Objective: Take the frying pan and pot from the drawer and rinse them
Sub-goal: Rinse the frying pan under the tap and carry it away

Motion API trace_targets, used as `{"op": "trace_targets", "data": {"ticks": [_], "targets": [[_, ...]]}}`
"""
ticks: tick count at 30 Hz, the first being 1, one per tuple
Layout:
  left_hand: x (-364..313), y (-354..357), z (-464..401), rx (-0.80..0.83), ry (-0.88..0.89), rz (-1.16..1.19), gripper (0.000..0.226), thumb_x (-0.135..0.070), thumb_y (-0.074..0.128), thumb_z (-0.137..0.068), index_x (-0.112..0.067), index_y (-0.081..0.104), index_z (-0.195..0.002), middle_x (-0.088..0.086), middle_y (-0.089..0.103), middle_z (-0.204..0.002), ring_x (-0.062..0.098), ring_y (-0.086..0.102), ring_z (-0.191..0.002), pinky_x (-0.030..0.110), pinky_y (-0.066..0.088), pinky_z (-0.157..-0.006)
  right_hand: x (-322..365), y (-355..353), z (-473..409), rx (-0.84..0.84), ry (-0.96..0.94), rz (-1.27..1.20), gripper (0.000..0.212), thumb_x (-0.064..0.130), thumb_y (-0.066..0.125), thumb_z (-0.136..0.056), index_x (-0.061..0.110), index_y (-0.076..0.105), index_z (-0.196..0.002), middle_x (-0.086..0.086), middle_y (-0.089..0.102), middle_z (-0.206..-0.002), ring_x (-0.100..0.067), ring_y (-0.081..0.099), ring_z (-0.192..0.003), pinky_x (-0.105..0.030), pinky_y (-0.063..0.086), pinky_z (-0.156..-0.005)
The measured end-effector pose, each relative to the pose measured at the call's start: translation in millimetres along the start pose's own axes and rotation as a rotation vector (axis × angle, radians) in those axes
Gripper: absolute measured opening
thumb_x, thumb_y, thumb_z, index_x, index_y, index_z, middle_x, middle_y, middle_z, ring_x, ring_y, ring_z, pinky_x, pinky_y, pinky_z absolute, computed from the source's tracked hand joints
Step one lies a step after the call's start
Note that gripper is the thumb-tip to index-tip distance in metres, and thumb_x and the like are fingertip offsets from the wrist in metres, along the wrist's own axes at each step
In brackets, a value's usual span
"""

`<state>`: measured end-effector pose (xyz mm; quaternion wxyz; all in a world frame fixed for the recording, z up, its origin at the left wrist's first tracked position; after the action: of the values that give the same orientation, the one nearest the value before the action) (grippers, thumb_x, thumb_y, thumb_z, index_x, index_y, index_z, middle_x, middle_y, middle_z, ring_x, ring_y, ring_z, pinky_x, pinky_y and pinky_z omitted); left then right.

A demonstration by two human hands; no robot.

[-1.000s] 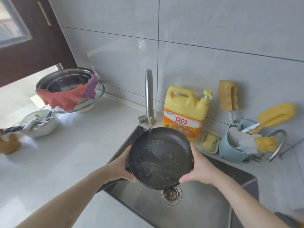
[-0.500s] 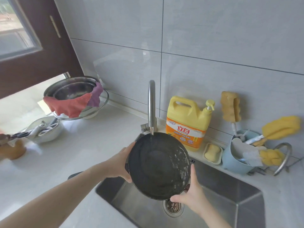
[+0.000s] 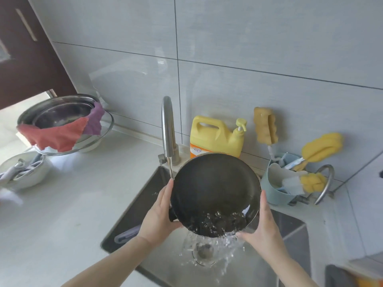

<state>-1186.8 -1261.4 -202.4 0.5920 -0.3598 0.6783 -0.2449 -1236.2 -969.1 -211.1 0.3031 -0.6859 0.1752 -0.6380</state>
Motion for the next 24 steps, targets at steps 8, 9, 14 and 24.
{"op": "trace_targets", "data": {"ticks": [8,9,14,24], "targets": [[-45.1,-19.0,3.8,-0.397,0.243,-0.147,0.12,-0.034,0.092,-0.054,-0.014,0.018,-0.147,0.009,0.039,-0.139,0.029,0.066,-0.102,0.026,0.056,-0.064,14.8,-40.5,2.2,-0.234,-0.097,0.103,0.124,0.02,0.095,-0.057,0.036,0.007,-0.143,0.002,0.019,-0.154,-0.03,0.029,-0.145,-0.024,0.021,-0.11],[-50.6,-22.1,2.4,-0.439,0.282,-0.178,0.117,-0.035,0.091,-0.056,-0.011,0.019,-0.145,0.011,0.04,-0.138,0.03,0.066,-0.102,0.029,0.057,-0.065,19.0,-47.3,0.6,-0.286,-0.111,0.144,0.127,0.021,0.096,-0.052,0.024,0.013,-0.148,-0.011,0.03,-0.153,-0.039,0.038,-0.138,-0.033,0.03,-0.108],[-73.4,-38.3,-2.8,-0.584,0.438,-0.253,0.096,-0.043,0.074,-0.076,-0.008,0.018,-0.146,0.017,0.042,-0.134,0.033,0.058,-0.11,0.039,0.057,-0.077,25.9,-71.5,-4.0,-0.43,-0.143,0.235,0.131,0.03,0.097,-0.042,-0.005,0.023,-0.145,-0.034,0.05,-0.134,-0.052,0.051,-0.118,-0.06,0.046,-0.095],[-81.7,-36.2,0.8,-0.48,0.392,-0.176,0.116,-0.031,0.089,-0.058,-0.012,0.017,-0.147,0.013,0.041,-0.135,0.033,0.063,-0.107,0.04,0.062,-0.068,26.9,-77.0,2.2,-0.394,-0.157,0.146,0.136,0.033,0.094,-0.048,0.02,0.008,-0.153,-0.02,0.034,-0.153,-0.039,0.037,-0.137,-0.048,0.036,-0.107]]}}
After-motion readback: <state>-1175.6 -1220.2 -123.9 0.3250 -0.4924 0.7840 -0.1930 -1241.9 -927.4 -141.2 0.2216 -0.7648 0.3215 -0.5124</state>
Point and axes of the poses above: each hand's wrist, its own z-axis away from the middle knuckle, its own y-axis out of the palm, x = y × z, the point moved 5 cm from there along -z, towards the middle knuckle
